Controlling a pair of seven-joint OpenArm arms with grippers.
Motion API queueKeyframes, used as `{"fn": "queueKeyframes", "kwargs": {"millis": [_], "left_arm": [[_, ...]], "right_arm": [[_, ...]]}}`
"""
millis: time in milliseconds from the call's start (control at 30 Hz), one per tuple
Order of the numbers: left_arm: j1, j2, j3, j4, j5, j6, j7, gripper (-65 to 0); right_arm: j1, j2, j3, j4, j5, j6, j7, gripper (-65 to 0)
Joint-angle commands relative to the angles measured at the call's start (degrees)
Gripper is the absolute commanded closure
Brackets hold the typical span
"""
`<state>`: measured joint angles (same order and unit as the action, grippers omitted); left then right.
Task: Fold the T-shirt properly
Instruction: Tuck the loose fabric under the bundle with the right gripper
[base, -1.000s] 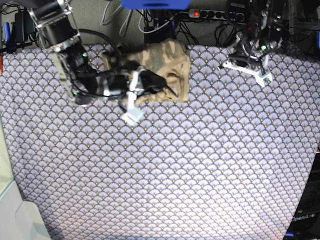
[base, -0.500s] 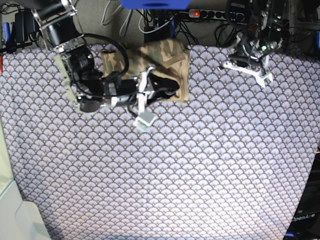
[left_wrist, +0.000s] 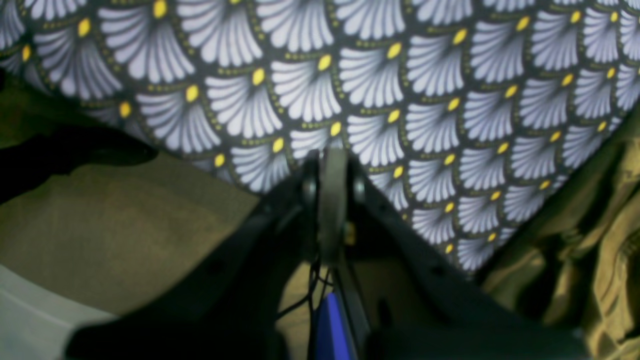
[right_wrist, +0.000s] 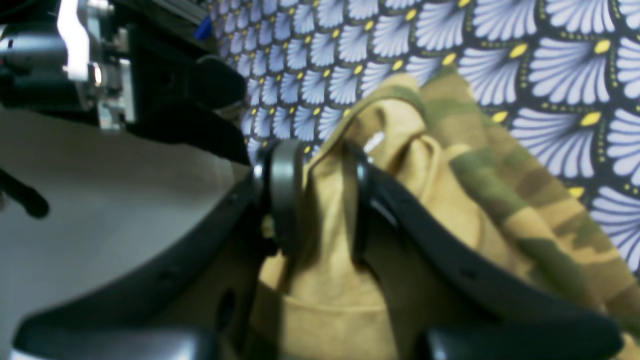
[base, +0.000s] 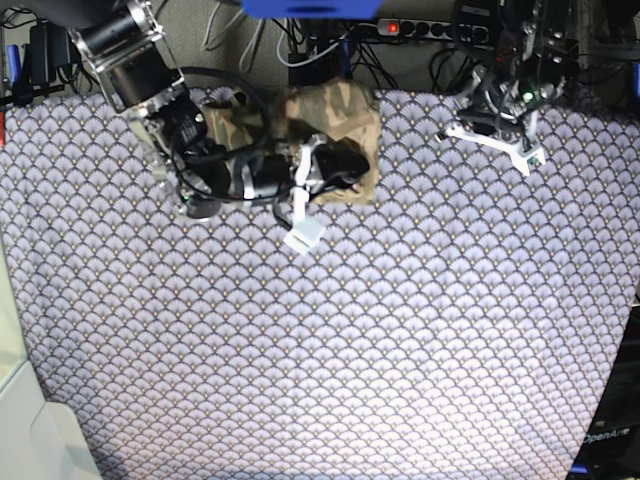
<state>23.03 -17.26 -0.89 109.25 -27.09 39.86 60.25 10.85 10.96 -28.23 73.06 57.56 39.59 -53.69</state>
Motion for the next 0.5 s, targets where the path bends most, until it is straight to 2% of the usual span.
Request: {"fn": "queueKeyframes", "kwargs": {"millis": [0, 133, 367, 467], "left_arm": [[-0.2, -0.5, -0.2, 1.2, 0.0, 0.1, -0.3, -1.3], [-0.2, -0.4, 0.1, 1.3, -0.2, 0.1, -0.8, -1.3], [0.2, 0.1, 0.1, 3.8, -0.3, 0.1, -0.3, -1.3], [1.4, 0.1, 0.1, 4.8, -0.3, 0.1, -0.4, -1.3]], "right_arm": [[1.3, 0.9, 0.4, 3.0, 1.9, 0.4, 1.2, -14.8], [0.9, 2.2, 0.8, 11.8, 2.0, 0.4, -2.5, -14.8], [0.1, 6.0, 2.1, 17.5, 2.0, 0.4, -2.8, -14.4], [-2.0, 7.2, 5.8, 18.9, 2.0, 0.4, -2.7, -9.9]]}}
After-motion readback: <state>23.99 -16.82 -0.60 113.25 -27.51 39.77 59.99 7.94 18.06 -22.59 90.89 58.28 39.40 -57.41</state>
